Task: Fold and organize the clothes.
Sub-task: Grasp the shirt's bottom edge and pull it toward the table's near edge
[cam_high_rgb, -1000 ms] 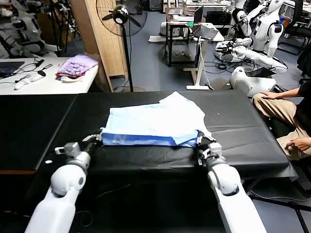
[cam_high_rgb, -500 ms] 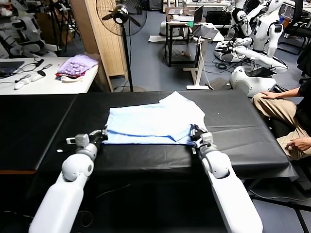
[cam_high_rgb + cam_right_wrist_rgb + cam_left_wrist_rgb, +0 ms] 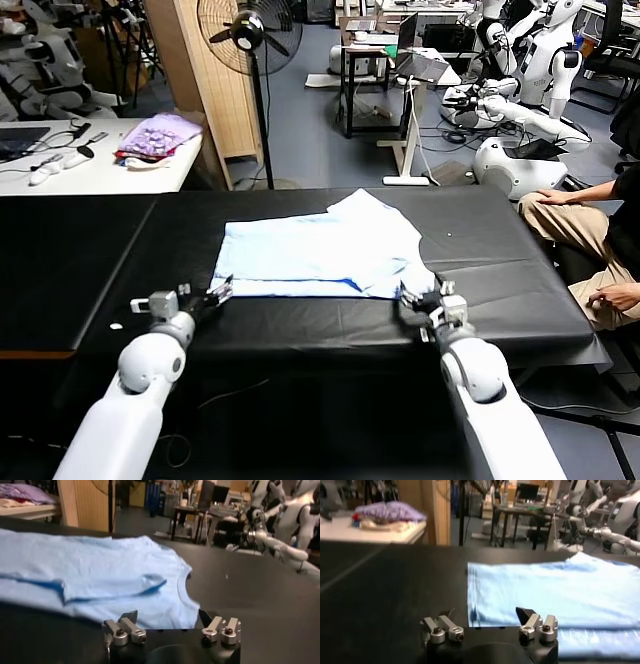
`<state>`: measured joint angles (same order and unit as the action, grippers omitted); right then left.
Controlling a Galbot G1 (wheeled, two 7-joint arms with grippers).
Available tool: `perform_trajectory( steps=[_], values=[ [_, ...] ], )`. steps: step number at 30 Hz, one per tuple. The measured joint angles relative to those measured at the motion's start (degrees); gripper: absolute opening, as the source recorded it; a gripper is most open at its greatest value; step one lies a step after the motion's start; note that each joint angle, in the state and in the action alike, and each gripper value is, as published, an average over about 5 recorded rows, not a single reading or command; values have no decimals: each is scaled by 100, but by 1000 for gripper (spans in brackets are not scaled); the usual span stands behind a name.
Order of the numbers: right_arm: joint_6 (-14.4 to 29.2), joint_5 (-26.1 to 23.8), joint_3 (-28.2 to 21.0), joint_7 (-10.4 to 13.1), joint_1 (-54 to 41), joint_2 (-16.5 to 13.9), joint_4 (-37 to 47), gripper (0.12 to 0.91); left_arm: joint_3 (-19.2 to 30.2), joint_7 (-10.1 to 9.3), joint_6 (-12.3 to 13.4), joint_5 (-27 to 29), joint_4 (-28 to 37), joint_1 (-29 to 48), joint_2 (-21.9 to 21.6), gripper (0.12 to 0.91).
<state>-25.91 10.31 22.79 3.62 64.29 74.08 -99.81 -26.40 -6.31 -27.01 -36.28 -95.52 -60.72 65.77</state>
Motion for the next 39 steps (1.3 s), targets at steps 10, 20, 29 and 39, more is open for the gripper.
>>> perform_trajectory(
  steps=[10,20,29,39],
  values=[
    [-19,17,-69,188,87,84,-104,122,124,-100,-23,468,36,-50,17,293],
    [-660,216,-35,398,443,-71,-904,122,13,-548,-398,509,-716,-467,-164,127],
    [-933,346,-27,403,810,-227,-1420,147,-280,-640,-650,673,-1788,-1363,-408,127],
    [-1504,361,133,568,1176,-273,-1901,658,-442,-767,-969,593,-2292,-1879,-455,308]
  ],
)
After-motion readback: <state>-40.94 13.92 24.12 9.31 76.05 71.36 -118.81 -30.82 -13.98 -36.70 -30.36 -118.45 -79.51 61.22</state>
